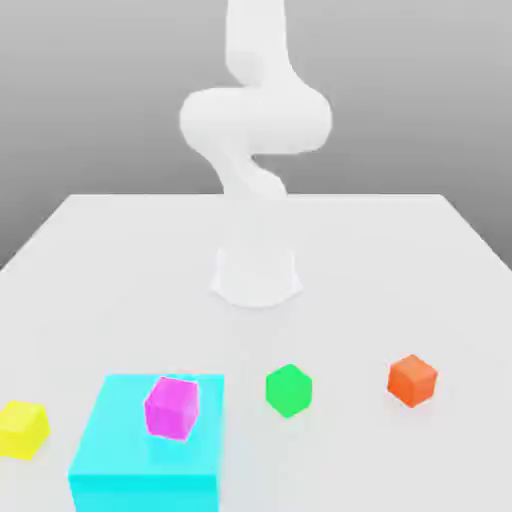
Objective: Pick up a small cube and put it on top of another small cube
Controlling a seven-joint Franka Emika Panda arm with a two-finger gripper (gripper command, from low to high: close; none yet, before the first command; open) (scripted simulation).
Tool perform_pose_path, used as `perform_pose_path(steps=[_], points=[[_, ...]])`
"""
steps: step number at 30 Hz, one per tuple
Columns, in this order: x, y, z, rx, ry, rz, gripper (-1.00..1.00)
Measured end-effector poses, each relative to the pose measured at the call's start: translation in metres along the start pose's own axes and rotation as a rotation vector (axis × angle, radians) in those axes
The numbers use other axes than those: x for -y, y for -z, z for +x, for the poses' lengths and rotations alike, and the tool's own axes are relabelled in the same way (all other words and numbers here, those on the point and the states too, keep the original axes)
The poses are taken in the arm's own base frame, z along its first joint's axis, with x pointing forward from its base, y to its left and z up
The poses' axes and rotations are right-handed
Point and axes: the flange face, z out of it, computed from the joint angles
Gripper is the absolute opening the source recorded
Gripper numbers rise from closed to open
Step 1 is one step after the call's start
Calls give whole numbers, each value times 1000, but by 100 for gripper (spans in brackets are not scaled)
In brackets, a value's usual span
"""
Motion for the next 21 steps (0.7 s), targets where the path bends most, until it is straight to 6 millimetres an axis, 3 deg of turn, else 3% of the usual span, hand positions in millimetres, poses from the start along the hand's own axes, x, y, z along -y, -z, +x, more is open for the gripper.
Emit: perform_pose_path(steps=[5,10,14,18,21], points=[[12,-124,-78,198,102,-66,0],[-1,-214,-179,362,215,-149,0],[-30,-265,-267,474,316,-227,0],[-75,-294,-356,571,440,-312,0],[-113,-310,-398,614,499,-369,0]])
